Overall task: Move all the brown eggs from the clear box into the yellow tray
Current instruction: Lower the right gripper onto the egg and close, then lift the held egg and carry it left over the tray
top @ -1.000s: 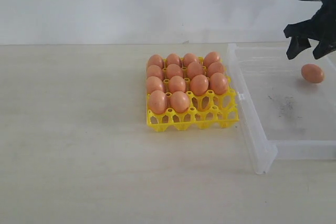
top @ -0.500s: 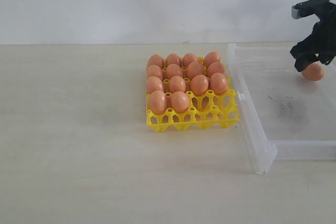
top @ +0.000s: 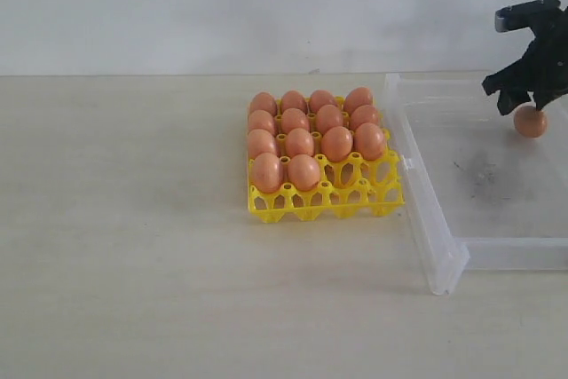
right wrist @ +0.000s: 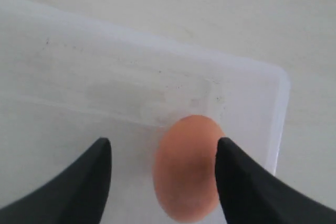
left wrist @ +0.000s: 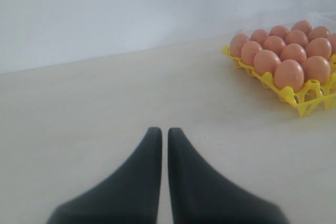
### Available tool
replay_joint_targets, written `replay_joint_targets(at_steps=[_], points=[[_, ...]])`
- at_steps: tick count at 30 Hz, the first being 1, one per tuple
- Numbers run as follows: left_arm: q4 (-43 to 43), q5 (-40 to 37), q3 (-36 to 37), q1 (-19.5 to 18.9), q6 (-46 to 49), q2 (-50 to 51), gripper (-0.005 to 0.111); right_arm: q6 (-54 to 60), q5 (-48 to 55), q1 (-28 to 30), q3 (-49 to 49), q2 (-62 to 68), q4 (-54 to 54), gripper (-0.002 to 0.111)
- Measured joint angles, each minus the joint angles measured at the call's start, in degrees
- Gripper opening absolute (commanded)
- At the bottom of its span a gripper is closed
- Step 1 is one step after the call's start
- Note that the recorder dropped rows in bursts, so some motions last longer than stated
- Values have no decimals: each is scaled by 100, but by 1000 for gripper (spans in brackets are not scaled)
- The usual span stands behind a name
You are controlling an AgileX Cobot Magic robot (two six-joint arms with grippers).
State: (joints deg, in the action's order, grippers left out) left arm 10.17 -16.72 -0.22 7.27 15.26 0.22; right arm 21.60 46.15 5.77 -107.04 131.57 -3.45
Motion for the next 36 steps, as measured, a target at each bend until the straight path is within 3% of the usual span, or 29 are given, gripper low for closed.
replay_joint_targets(at_steps=[9,16,22,29,36], points=[[0,0,0,0,0,0,4,-1302,206,11,-187,157,177,51],[0,0,0,0,0,0,4,-1658,432,11,-190,216,345,51],[0,0,0,0,0,0,4,-2577,85,11,-198,455,345,51],[0,0,0,0,0,0,4,-2627,-133,11,-198,515,345,51],[0,0,0,0,0,0,4,-1676,-145,11,-198,515,345,30]])
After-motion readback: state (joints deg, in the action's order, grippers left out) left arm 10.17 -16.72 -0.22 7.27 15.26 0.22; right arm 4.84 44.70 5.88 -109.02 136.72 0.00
